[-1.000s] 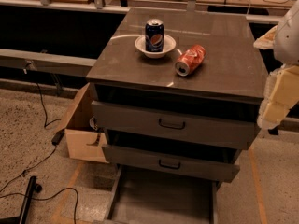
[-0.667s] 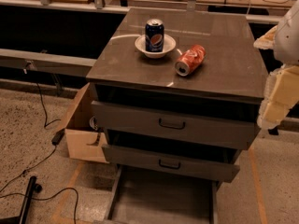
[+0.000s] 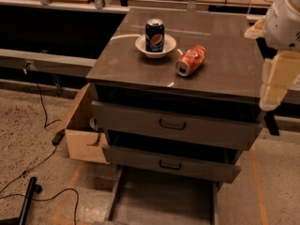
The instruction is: Place coke can into bottom drawer
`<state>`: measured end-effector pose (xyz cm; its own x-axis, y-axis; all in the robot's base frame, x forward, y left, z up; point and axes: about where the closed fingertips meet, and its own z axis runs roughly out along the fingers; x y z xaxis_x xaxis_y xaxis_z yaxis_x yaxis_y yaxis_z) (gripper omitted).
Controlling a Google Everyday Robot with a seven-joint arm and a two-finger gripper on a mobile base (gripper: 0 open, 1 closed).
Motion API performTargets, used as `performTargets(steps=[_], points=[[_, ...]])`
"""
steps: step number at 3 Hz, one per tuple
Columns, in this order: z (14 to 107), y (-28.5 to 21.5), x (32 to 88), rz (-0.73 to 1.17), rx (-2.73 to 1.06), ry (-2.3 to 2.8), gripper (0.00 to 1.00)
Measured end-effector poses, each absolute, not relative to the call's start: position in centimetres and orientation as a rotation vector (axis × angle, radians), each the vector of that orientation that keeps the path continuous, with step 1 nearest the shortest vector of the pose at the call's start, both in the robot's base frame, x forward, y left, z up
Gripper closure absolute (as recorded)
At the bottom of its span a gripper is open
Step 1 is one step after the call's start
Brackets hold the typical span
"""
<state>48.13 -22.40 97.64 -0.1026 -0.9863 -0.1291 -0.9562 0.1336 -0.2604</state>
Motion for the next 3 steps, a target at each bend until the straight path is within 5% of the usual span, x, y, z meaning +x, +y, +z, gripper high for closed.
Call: performTargets(steps=[2,3], points=[[95.2,-24.4,57.2,-0.009,-2.154,1.863,0.00],[96.0,-24.6,60.2,-0.077,-2.159,1.747,0.00]])
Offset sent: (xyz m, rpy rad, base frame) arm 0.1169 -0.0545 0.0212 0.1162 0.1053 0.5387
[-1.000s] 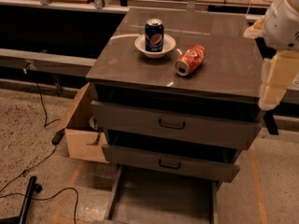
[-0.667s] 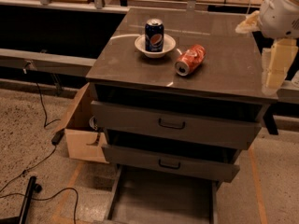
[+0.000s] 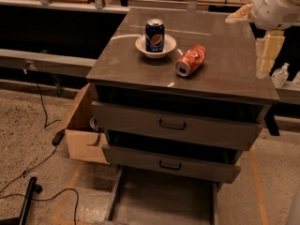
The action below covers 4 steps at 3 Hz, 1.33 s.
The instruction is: Place coke can into bottom drawer
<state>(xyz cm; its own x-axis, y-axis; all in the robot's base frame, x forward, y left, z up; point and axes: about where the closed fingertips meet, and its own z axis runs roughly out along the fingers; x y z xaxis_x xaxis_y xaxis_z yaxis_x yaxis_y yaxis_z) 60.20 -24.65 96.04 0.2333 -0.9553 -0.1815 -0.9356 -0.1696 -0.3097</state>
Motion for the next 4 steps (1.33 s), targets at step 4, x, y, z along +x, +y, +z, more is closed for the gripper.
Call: performTargets(steps=[4], points=[[93.7,-23.5,63.7,-0.151,-2.417,1.445,0.00]])
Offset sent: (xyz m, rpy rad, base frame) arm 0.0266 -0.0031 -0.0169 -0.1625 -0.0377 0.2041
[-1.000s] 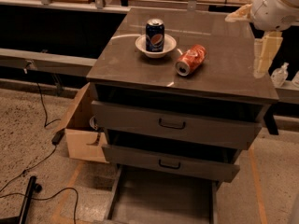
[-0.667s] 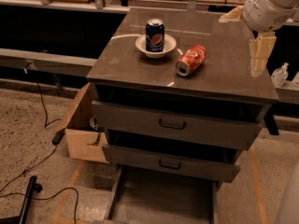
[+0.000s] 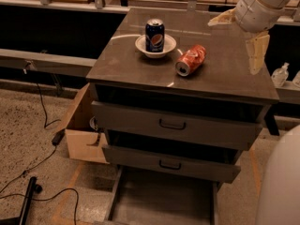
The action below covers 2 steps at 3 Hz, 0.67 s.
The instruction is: Place coke can into bottom drawer
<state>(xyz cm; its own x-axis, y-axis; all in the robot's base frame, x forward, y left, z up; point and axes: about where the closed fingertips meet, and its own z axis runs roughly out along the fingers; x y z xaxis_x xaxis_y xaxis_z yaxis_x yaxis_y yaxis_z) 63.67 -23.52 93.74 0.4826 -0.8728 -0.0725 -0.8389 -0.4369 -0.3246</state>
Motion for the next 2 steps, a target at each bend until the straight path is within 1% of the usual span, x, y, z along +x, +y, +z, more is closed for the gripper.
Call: performTargets(steps=[1,2], points=[[93.0,-22.0,65.1,-0.126,-2.486,1.328,0.00],[91.4,-20.2,68.1,-0.149,-2.562,1.280,0.00]])
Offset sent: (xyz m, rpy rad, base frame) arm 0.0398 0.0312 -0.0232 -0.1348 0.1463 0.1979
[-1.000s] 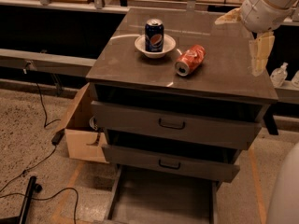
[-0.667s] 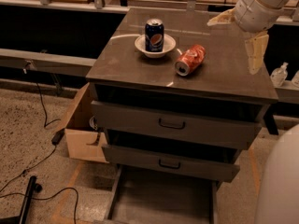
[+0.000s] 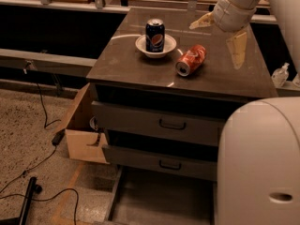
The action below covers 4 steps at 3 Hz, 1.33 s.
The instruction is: Place coke can into bottom drawer
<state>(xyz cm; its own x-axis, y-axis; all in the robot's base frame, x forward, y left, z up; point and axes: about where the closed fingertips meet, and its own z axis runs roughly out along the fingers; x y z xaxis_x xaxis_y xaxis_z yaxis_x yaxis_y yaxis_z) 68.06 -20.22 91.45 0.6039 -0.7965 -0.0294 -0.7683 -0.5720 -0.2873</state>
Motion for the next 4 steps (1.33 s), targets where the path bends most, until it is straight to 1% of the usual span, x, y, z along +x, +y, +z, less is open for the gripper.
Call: performTargets(steps=[2,4], points=[[89.2,-18.2,71.3,-0.166,-2.630,1.218,0.00],[85.8,-16.1,72.6,-0.095,-2.699,1.129,0.00]])
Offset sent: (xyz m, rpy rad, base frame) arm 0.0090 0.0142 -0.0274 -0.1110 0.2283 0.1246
